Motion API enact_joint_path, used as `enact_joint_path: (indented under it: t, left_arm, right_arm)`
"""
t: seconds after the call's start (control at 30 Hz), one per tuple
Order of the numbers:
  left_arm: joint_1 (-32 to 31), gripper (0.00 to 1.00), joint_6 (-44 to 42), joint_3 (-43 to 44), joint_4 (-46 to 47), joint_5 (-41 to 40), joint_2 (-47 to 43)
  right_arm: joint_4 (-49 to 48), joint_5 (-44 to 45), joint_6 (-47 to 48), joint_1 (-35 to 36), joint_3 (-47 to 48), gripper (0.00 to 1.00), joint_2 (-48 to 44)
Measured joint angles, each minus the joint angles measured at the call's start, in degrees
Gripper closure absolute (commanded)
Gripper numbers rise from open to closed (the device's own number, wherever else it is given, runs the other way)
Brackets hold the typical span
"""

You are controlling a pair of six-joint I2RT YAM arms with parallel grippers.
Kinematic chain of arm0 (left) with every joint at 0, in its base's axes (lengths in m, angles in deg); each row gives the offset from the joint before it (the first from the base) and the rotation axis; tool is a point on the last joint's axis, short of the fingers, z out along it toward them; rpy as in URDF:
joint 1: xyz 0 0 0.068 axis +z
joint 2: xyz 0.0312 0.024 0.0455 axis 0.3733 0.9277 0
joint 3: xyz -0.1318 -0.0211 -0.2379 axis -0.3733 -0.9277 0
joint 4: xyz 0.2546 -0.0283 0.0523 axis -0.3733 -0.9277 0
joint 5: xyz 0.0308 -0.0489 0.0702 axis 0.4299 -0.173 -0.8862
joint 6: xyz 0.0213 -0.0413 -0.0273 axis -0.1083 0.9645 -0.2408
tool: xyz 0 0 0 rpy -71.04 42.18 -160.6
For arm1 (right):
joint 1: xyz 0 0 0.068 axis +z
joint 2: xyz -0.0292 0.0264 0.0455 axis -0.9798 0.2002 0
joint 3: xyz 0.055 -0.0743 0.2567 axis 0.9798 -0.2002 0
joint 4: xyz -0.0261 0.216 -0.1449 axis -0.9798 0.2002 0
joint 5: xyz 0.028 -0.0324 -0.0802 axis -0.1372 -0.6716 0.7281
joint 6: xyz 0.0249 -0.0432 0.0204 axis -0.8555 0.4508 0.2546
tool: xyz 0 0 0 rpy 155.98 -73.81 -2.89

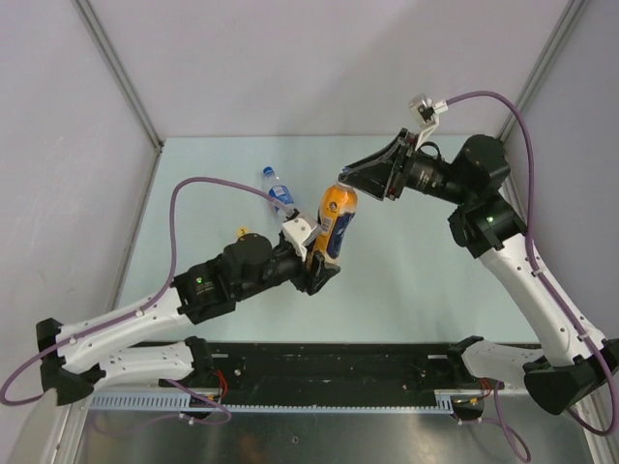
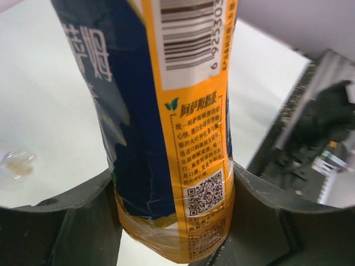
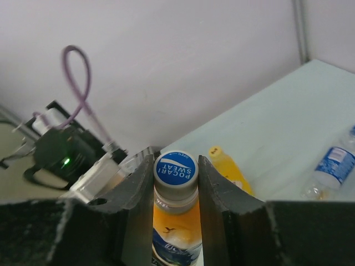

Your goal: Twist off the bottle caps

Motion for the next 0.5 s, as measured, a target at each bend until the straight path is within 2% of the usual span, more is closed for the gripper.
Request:
enact_joint_path:
  t: [0.27,0.4,0.5]
  left_arm:
    - [5.18,1.0,-0.17,-2.97,4.55,26.03,-3.41]
    - [8.48,1.0,-0.17,-4.46,6.91,37.7,-4.46]
    - [10.08,1.0,-0.15,-5.14,8.44,43.52,-4.57]
  right_arm:
    - [-7.93,-17.79,-1.36,-1.55,0.5,1.0,-0.02]
    - [-12.02,-23.56,-3.02,-1.64,0.52,1.0,0.0]
    - [-14.49,-26.67,-3.67,-1.64,0.52,1.0,0.0]
